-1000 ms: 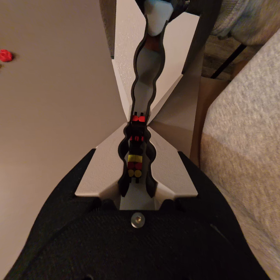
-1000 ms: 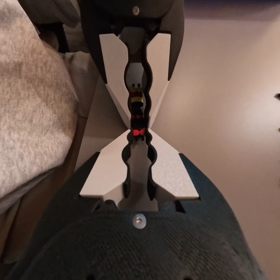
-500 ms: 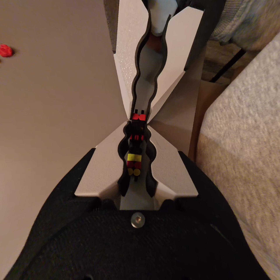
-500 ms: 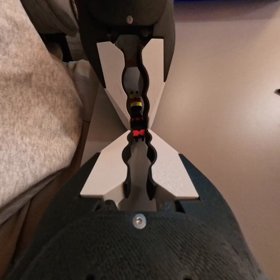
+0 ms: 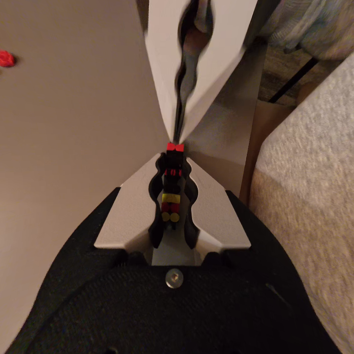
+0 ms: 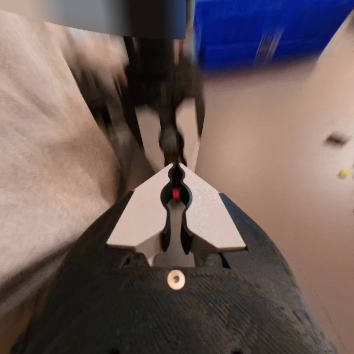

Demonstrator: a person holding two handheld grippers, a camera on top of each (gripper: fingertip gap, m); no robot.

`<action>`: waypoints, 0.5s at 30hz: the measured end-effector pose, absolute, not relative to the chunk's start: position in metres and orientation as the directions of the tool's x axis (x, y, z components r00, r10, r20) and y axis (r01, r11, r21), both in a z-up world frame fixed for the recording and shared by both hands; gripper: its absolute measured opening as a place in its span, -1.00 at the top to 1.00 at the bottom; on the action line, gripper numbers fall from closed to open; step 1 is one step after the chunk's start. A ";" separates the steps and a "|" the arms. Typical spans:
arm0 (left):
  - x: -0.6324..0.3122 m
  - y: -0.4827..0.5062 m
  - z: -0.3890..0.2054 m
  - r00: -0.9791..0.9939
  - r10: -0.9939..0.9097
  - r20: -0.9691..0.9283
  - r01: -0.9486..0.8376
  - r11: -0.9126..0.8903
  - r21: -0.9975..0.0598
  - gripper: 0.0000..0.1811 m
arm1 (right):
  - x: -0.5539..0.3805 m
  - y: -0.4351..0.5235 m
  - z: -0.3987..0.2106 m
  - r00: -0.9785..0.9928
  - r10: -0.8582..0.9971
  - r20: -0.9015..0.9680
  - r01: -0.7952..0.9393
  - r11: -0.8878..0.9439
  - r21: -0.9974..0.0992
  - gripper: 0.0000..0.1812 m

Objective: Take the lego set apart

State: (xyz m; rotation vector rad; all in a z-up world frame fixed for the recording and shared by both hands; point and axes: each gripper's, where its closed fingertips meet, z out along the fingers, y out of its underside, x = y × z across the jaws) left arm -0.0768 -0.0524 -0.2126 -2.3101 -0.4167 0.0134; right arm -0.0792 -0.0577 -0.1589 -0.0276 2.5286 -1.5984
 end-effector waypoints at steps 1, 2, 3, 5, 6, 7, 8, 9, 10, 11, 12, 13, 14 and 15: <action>-0.077 -0.053 -0.213 0.947 0.299 0.117 0.292 -0.650 -0.701 0.75 | -0.085 -0.057 -0.123 -0.976 -0.096 -0.193 0.164 0.254 -0.953 1.00; -0.077 -0.053 -0.213 0.949 0.294 0.110 0.284 -0.653 -0.702 0.75 | -0.097 -0.051 -0.110 -0.975 -0.063 -0.212 0.194 0.221 -0.956 1.00; -0.077 -0.053 -0.213 0.949 0.294 0.110 0.284 -0.653 -0.702 0.75 | -0.111 -0.045 -0.119 -0.994 0.025 -0.105 0.108 0.301 -0.948 1.00; -0.077 -0.053 -0.213 0.949 0.294 0.111 0.284 -0.652 -0.703 0.75 | -0.122 -0.037 -0.136 -0.993 0.113 0.037 0.015 0.425 -0.905 1.00; -0.077 -0.052 -0.212 0.949 0.292 0.117 0.286 -0.651 -0.703 0.75 | -0.118 -0.036 -0.141 -0.994 0.110 0.008 0.043 0.450 -0.892 1.00; -0.078 -0.052 -0.212 0.948 0.292 0.125 0.292 -0.648 -0.703 0.75 | -0.115 -0.036 -0.143 -0.994 0.108 -0.027 0.072 0.442 -0.894 1.00; -0.078 -0.052 -0.212 0.945 0.298 0.135 0.303 -0.643 -0.703 0.75 | -0.115 -0.037 -0.140 -0.991 0.126 -0.040 0.089 0.408 -0.908 0.99; -0.079 -0.051 -0.211 0.941 0.303 0.148 0.316 -0.637 -0.703 0.76 | -0.117 -0.037 -0.137 -0.986 0.161 -0.044 0.101 0.364 -0.926 0.94; -0.079 -0.051 -0.211 0.937 0.308 0.162 0.329 -0.630 -0.703 0.76 | -0.117 -0.037 -0.134 -0.981 0.186 -0.060 0.118 0.322 -0.939 0.90; -0.079 -0.051 -0.210 0.933 0.313 0.178 0.343 -0.622 -0.704 0.76 | -0.116 -0.037 -0.132 -0.975 0.206 -0.085 0.144 0.287 -0.947 0.85; -0.080 -0.052 -0.209 0.929 0.317 0.190 0.354 -0.615 -0.704 0.76 | -0.117 -0.038 -0.134 -0.966 0.234 -0.110 0.172 0.266 -0.948 0.81; -0.080 -0.054 -0.209 0.927 0.319 0.198 0.360 -0.610 -0.706 0.76 | -0.116 -0.038 -0.138 -0.958 0.256 -0.131 0.199 0.262 -0.944 0.76; -0.081 -0.055 -0.208 0.926 0.320 0.202 0.364 -0.603 -0.710 0.77 | -0.116 -0.038 -0.144 -0.950 0.279 -0.144 0.221 0.270 -0.937 0.71; -0.082 -0.056 -0.206 0.924 0.325 0.204 0.367 -0.592 -0.718 0.78 | -0.116 -0.038 -0.149 -0.941 0.307 -0.140 0.232 0.289 -0.929 0.63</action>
